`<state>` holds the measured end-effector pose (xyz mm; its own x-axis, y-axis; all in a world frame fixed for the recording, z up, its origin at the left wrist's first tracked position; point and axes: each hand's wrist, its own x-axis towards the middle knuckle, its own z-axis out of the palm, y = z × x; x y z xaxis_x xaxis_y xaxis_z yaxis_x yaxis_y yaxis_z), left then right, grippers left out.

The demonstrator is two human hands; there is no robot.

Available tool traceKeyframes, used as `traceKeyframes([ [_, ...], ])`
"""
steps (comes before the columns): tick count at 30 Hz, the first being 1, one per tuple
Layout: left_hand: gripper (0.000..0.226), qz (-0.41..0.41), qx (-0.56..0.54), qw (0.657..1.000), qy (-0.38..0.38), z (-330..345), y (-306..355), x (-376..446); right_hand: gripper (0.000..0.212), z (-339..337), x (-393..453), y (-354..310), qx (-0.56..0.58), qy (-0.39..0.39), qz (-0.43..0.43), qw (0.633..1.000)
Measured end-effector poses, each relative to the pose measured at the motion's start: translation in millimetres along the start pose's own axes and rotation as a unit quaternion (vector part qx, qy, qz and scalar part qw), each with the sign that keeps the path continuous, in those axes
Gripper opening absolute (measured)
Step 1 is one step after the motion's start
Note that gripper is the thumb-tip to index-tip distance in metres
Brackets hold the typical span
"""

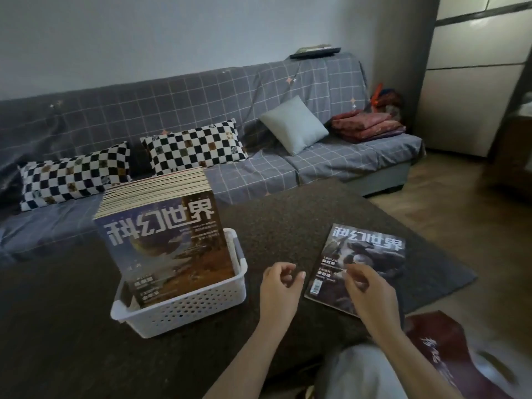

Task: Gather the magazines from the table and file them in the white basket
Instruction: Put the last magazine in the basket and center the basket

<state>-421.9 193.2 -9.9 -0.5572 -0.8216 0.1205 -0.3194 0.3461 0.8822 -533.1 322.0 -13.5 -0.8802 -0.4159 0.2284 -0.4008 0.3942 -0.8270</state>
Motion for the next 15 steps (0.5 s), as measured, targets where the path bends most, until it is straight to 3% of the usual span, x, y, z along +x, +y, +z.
traceKeyframes([
  [4, 0.033, -0.019, 0.036, 0.997, -0.073, 36.1, -2.2, 11.2, 0.025, -17.3, 6.6, 34.3, -0.112, 0.031, 0.014, 0.993],
  [7, 0.036, -0.018, 0.061, 0.993, -0.098, 54.7, -0.3, 16.9, 0.031, -25.6, 8.5, 55.9, -0.188, 0.044, 0.072, 0.979],
  [10, 0.041, -0.012, 0.101, 0.991, -0.089, 65.3, 2.4, 24.9, 0.036, -27.6, 10.4, 70.6, -0.17, 0.027, 0.111, 0.979],
  [15, 0.059, -0.073, 0.124, 0.984, -0.102, 72.8, 10.0, 43.7, 0.045, -25.1, 13.7, 73.5, -0.091, 0.032, 0.124, 0.988],
])
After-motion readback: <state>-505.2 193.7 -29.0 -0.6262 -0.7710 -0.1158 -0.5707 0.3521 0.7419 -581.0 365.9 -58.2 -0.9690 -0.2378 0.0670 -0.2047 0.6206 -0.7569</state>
